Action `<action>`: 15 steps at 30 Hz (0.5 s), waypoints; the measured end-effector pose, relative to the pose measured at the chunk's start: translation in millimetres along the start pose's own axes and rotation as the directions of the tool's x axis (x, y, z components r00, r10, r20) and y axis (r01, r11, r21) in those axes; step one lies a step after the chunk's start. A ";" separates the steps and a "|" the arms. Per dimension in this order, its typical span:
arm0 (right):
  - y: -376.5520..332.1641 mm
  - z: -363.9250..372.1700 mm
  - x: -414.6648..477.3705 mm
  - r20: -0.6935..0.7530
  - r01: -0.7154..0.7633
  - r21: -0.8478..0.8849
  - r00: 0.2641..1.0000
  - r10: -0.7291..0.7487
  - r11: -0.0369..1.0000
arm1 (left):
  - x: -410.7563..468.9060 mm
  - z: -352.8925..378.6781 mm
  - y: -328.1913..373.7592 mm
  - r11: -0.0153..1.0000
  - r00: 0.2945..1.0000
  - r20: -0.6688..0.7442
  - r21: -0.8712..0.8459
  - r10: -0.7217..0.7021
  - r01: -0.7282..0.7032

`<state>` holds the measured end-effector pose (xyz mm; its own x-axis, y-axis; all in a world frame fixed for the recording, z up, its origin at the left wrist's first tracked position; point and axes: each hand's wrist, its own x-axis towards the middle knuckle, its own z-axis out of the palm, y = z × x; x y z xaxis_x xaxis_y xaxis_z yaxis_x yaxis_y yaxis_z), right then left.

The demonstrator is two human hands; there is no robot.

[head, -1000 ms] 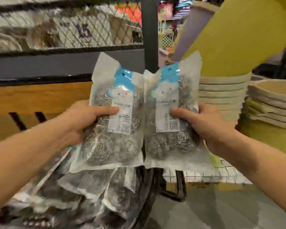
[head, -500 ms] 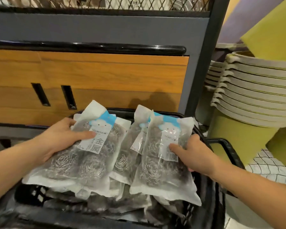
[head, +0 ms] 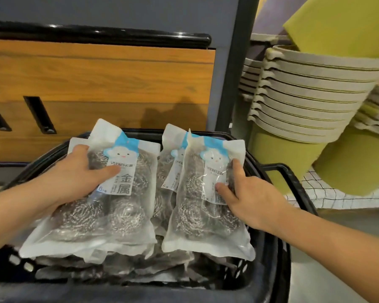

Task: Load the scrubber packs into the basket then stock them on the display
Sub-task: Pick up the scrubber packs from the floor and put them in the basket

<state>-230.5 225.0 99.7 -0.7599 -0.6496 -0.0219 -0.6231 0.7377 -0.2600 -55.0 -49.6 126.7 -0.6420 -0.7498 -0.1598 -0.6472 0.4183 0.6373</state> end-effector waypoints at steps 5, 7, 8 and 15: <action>53.3 -9.9 -16.6 -0.058 -0.095 -0.012 0.994 0.095 0.995 | -1.8 38.5 34.0 0.991 0.992 0.045 0.048 0.122 -0.124; 79.2 -15.2 -24.5 -0.079 -0.125 -0.024 0.989 0.123 0.992 | -6.5 56.3 53.0 0.986 0.985 0.084 0.053 0.154 -0.158; 91.6 -18.3 -29.3 -0.096 -0.136 -0.029 0.986 0.133 0.990 | -6.4 65.9 60.5 0.985 0.983 0.094 0.052 0.159 -0.164; 167.9 -38.4 -59.6 -0.107 -0.167 -0.078 0.982 0.158 0.983 | -19.4 128.9 110.3 0.973 0.978 0.027 0.095 0.208 -0.210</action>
<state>-296.9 394.7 94.5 -0.8645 -0.5010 0.0410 -0.4998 0.8480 -0.1764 -167.0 77.1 102.9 -0.7734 -0.6324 -0.0441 -0.5345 0.6131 0.5818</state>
